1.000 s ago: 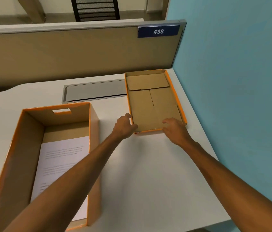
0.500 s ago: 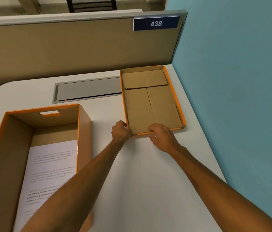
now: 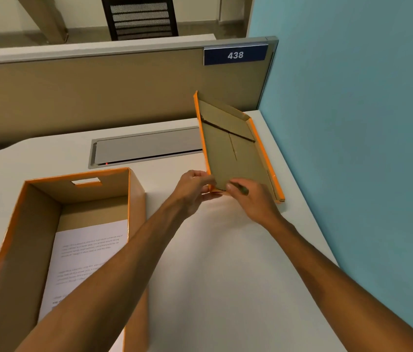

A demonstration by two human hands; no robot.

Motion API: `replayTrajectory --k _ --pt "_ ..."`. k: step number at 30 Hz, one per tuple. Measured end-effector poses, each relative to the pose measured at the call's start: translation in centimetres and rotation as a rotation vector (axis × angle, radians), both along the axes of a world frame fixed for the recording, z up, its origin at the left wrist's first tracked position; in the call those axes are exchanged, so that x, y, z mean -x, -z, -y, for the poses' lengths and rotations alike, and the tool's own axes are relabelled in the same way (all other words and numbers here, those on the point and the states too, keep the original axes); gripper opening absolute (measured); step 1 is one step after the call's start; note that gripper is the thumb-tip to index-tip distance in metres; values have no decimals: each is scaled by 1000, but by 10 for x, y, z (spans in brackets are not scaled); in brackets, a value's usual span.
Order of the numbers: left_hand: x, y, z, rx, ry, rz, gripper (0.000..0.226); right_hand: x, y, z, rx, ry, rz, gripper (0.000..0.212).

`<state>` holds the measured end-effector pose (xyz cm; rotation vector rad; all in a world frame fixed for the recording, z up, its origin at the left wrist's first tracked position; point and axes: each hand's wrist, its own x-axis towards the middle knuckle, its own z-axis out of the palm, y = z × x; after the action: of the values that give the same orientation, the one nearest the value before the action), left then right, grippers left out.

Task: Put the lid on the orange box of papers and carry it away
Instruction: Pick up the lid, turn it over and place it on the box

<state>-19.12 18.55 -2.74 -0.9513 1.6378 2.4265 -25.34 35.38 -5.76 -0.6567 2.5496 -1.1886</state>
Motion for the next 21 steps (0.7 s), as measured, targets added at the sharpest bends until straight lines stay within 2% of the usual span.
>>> replayTrajectory --k 3,6,12,17,21 --pt "0 -23 -2 28 1 -29 44 4 -30 4 97 34 49 35" --pt "-3 -45 -5 96 10 -80 52 8 -61 12 169 53 88 36" --pt "-15 -80 -20 472 8 -237 50 5 -108 36 355 55 211 37" --pt "-27 -95 -31 786 -30 -318 40 -6 -130 52 460 151 187 32" --pt "-42 -98 -36 921 -37 -351 49 -20 -136 58 519 206 167 14"
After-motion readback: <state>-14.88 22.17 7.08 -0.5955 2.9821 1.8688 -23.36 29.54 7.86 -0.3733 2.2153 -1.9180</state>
